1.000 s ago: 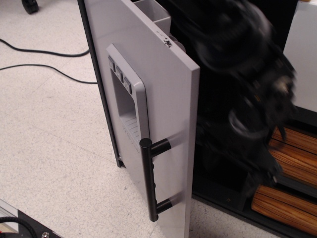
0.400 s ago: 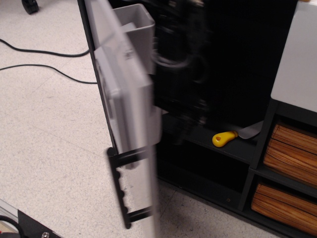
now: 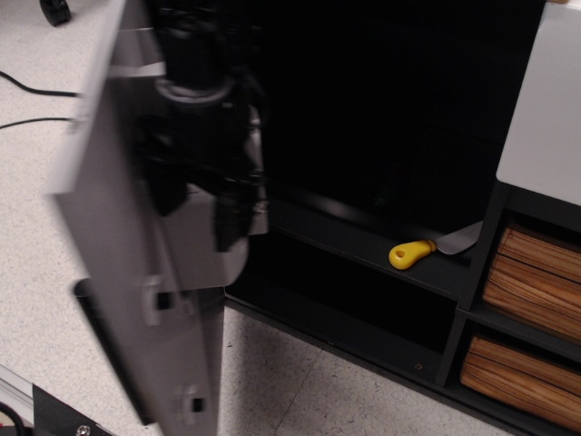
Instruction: Open fridge
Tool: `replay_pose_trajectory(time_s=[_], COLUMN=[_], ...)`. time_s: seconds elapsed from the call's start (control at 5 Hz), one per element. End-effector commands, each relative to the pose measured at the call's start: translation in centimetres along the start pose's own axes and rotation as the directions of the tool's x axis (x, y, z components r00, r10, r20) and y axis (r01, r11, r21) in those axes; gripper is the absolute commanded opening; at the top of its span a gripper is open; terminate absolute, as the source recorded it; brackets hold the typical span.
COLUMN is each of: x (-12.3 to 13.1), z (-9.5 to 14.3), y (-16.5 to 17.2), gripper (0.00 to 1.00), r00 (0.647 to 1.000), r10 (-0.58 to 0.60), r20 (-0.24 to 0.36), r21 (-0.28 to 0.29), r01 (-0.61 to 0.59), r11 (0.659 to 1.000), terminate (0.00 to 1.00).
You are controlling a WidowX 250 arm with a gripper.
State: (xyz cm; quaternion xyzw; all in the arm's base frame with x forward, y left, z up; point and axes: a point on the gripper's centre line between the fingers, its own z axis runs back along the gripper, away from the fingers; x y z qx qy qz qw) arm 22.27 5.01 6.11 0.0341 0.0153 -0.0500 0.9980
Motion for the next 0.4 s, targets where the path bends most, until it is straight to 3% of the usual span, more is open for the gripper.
replay_pose_trajectory(time_s=[0.0,0.2], x=[-2.94,-2.94], z=[2.19,2.19], y=[2.95,2.95], gripper=[1.0,1.0], r00=[0.988,0.988], r10=[-0.107,-0.107], r20=[0.112,0.112], r21=[0.024,0.024], r01=[0.105,0.105], r11=[0.994,0.994], terminate=[0.0,1.0])
